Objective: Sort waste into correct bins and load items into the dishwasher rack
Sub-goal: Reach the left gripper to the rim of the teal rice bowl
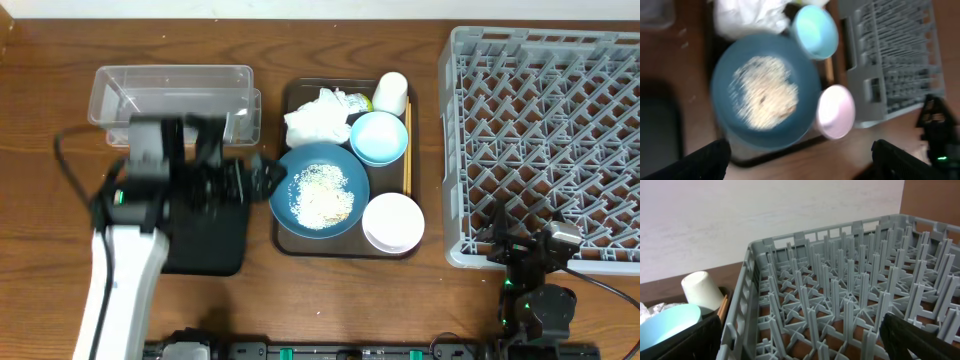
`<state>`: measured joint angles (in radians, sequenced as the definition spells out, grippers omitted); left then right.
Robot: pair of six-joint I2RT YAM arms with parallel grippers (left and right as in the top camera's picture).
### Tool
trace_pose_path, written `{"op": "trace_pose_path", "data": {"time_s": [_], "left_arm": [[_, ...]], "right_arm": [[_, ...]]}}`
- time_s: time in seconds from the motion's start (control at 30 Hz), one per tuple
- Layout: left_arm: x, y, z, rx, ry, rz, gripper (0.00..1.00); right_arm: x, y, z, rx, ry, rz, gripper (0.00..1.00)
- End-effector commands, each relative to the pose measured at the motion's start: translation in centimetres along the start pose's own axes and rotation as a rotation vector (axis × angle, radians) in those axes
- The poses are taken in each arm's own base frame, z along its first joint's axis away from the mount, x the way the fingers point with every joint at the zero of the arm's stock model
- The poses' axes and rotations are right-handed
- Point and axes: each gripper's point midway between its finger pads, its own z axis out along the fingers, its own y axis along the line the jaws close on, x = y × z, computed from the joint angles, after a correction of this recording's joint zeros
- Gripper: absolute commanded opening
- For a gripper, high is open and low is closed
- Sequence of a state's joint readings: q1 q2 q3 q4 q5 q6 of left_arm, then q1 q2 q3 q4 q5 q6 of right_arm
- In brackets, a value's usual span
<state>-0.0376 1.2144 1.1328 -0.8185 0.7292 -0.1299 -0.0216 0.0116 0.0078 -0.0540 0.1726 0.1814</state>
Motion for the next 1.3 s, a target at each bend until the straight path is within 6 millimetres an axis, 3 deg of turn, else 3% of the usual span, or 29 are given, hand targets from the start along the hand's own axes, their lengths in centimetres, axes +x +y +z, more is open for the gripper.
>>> {"op": "trace_pose_path", "data": {"time_s": [0.0,0.17,0.3,0.43,0.67,0.83,1.03,1.13,1.27], "left_arm": [[-1.7,-2.7,1.1,0.158,0.026,0.038,0.93],[-2.9,0.2,3.5,-0.188,-0.003,0.0,0.93],[-2.7,-0.9,4.3,-0.395,0.016,0.097,0.93],[-2.3,-2.9,6.3,-0.463,0.094,0.181,0.93],[-0.5,-4.2,11.1,-0.54,0.257,0.257,0.93],[1.1,-6.1,14.4,-0.499,0.276,0.274,0.93],[2.5,-8.2,16.4,-0.456,0.243,0.178,0.93],[1.9,-7.9,17.1,-0.472,0.198,0.16,0.93],[1.2,-5.9,17.8,-0.585,0.111,-0.001,0.93]], "right_arm": [[0.1,0.3,0.0,-0.011,0.0,-0.007,0.99],[0.1,0.3,0.0,-0.011,0.0,-0.007,0.99],[0.1,0.3,0.0,-0.011,0.0,-0.007,0.99],[0.1,0.3,0.0,-0.011,0.0,-0.007,0.99],[0.1,0.3,0.0,-0.011,0.0,-0.007,0.99],[0.1,0.3,0.0,-0.011,0.0,-0.008,0.99],[0.1,0.3,0.0,-0.011,0.0,-0.007,0.99],[0.1,0.3,0.0,-0.011,0.0,-0.007,0.99],[0.1,0.3,0.0,-0.011,0.0,-0.007,0.99]]}}
